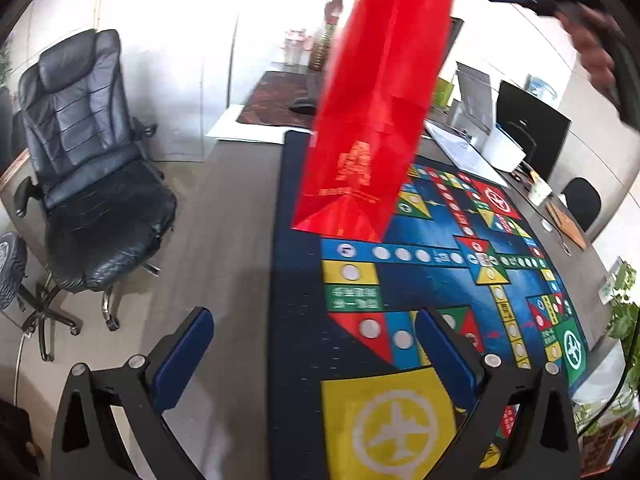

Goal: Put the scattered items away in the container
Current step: 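Withdraw the right tool from the bag back over the game mat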

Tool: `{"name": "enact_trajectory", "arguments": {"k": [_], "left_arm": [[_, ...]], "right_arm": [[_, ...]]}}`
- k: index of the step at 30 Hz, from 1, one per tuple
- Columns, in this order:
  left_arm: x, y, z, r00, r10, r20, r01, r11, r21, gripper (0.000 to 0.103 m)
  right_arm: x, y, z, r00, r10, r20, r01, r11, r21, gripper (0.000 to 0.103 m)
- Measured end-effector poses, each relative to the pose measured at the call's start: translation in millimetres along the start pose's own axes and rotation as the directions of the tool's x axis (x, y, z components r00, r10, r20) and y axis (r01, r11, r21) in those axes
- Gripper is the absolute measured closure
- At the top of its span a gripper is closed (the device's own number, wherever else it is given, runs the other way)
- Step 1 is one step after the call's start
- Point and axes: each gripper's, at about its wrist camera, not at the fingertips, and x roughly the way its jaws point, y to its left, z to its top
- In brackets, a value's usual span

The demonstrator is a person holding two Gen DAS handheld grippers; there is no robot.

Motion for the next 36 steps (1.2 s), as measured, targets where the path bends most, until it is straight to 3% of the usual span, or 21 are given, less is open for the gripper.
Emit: {"name": "enact_trajectory", "arguments": {"k": [10, 17, 23, 29, 34, 36], "left_arm": [[0, -52, 4, 1.000, -0.015, -0.007, 0.015, 0.994, 0.107, 0.000], [9, -96, -5, 0.999, -0.032, -0.031, 0.036, 0.985, 0.166, 0.000], [18, -124, -18, 0.999, -0.030, -0.030, 0.035, 0.984, 0.174, 0.000], [25, -132, -32, 0.999, -0.038, -0.022, 0.041, 0.993, 0.108, 0.000], [30, -146, -42, 0.997, 0.078, -0.007, -0.076, 0.982, 0.174, 0.000], [31, -150, -47, 0.997, 0.076, -0.008, -0.073, 0.980, 0.184, 0.000]], "right_arm": [[-63, -34, -122, 1.000, -0.014, -0.024, 0.016, 0.994, 0.109, 0.014], [-67, -52, -215, 0.993, -0.064, -0.099, 0.083, 0.977, 0.195, 0.013], [-66, -66, -297, 0.975, -0.130, -0.178, 0.187, 0.916, 0.354, 0.013], [-78, -59, -334, 0.965, -0.176, -0.197, 0.234, 0.914, 0.332, 0.013], [-72, -64, -355, 0.955, -0.182, -0.233, 0.261, 0.889, 0.376, 0.013], [-73, -67, -360, 0.957, -0.175, -0.232, 0.258, 0.877, 0.406, 0.013]]}}
